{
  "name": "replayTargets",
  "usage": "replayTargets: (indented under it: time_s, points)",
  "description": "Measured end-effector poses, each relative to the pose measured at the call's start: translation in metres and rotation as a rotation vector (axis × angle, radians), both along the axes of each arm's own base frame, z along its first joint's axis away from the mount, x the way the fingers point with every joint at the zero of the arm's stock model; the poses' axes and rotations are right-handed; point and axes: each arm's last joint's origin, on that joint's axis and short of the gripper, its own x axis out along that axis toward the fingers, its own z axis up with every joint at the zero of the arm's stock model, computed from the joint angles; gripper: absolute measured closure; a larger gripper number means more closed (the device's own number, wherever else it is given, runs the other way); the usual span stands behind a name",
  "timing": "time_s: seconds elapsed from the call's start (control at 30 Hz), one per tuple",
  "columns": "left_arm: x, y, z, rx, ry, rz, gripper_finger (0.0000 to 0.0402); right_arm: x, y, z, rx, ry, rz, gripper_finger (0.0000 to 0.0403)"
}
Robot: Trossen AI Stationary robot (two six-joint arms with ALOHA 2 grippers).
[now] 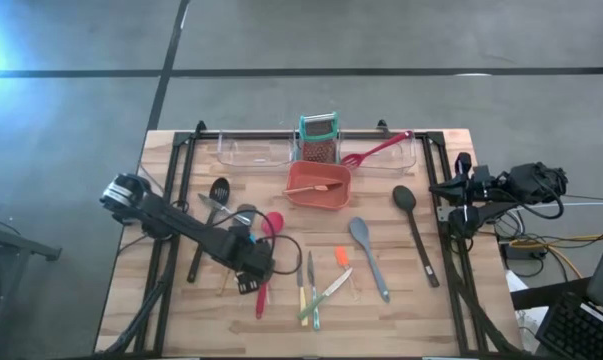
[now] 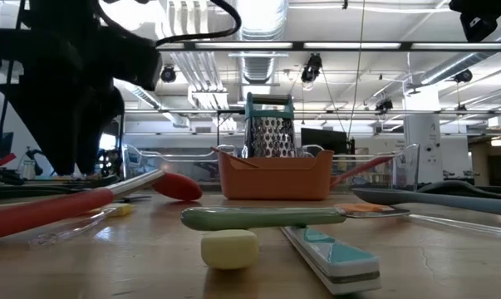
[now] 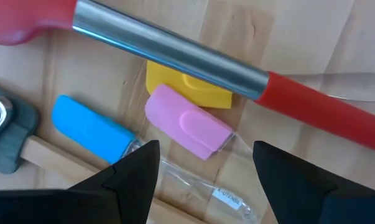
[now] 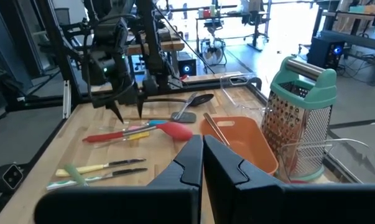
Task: Pick & Place Kitchen Items
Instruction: Put the pink spatula into the left transparent bin
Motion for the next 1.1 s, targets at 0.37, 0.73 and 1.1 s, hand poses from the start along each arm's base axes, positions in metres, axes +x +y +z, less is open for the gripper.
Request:
replayTargets:
  time_s: [0.37,0.73,1.1]
  points:
    - [-0.006,0.004,-0.01,-0.014,0.049,0.029,0.0138,0.0,0.0,0.0,0.0,0.0,0.0,0.0394]
    - [-0.003,0.007,-0.015,-0.056,0.008,0.065,0.0109,0.0,0.0,0.0,0.0,0.0,0.0,0.0394]
    - [-0.002,0.01,-0.02,-0.01,0.02,0.062,0.0102,0.0,0.0,0.0,0.0,0.0,0.0,0.0394]
